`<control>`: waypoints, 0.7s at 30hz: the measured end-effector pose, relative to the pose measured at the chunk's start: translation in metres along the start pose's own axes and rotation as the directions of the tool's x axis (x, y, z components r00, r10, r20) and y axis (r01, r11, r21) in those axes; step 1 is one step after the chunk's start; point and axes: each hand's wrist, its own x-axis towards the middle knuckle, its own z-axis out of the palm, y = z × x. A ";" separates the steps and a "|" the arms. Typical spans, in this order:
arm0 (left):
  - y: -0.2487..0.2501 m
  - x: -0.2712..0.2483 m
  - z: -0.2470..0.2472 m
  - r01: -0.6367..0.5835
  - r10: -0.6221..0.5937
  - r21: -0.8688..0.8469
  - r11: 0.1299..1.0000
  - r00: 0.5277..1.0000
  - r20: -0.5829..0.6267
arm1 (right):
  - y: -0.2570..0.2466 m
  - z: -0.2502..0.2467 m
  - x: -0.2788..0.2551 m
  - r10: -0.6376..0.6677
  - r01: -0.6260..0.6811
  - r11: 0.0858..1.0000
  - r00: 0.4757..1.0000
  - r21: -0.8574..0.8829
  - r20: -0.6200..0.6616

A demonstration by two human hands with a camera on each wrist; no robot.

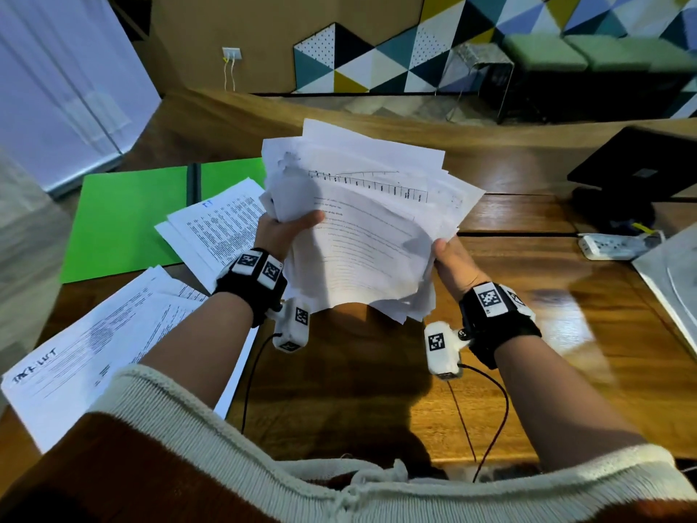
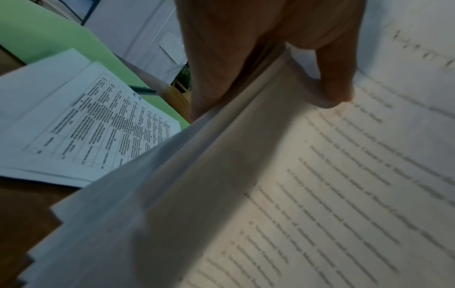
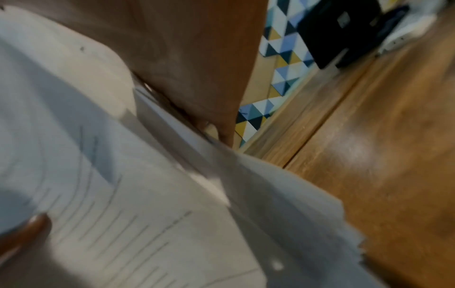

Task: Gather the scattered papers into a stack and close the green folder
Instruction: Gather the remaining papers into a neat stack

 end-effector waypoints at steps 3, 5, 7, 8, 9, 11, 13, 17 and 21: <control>0.004 0.001 0.003 0.005 -0.006 -0.024 1.000 1.000 -0.011 | -0.007 0.003 -0.002 0.011 0.001 0.986 0.998 -0.167 0.069; 0.005 -0.001 0.004 0.019 -0.019 -0.050 0.999 1.000 -0.001 | -0.010 0.006 -0.002 0.021 -0.001 0.971 0.996 -0.238 0.082; 0.005 -0.006 0.004 0.033 -0.029 -0.088 0.996 0.998 0.047 | -0.004 0.009 0.001 -0.004 -0.009 0.974 0.998 -0.228 -0.057; 0.006 -0.009 0.003 0.043 -0.036 -0.090 0.995 0.997 0.073 | -0.001 0.012 0.003 -0.022 -0.006 0.982 0.989 -0.191 -0.147; 0.005 -0.010 0.003 0.040 -0.031 -0.091 0.995 0.995 0.094 | 0.002 0.015 0.005 -0.016 -0.009 0.993 0.977 -0.118 -0.214; 0.005 -0.016 0.005 0.014 -0.002 -0.114 0.993 0.995 0.099 | 0.003 0.024 0.006 0.001 -0.001 1.000 0.958 0.001 -0.286; 0.011 -0.020 0.009 -0.036 0.049 -0.148 0.988 0.995 0.084 | -0.003 0.030 0.008 0.004 0.021 0.997 0.952 0.079 -0.307; 0.034 -0.017 0.016 -0.148 0.151 -0.147 0.978 0.988 0.012 | -0.024 0.030 0.013 -0.076 0.125 0.983 0.942 0.132 -0.327; 0.018 -0.007 0.009 -0.166 0.169 -0.047 0.985 0.984 0.057 | -0.036 0.021 0.014 -0.098 0.161 0.972 0.940 0.170 -0.325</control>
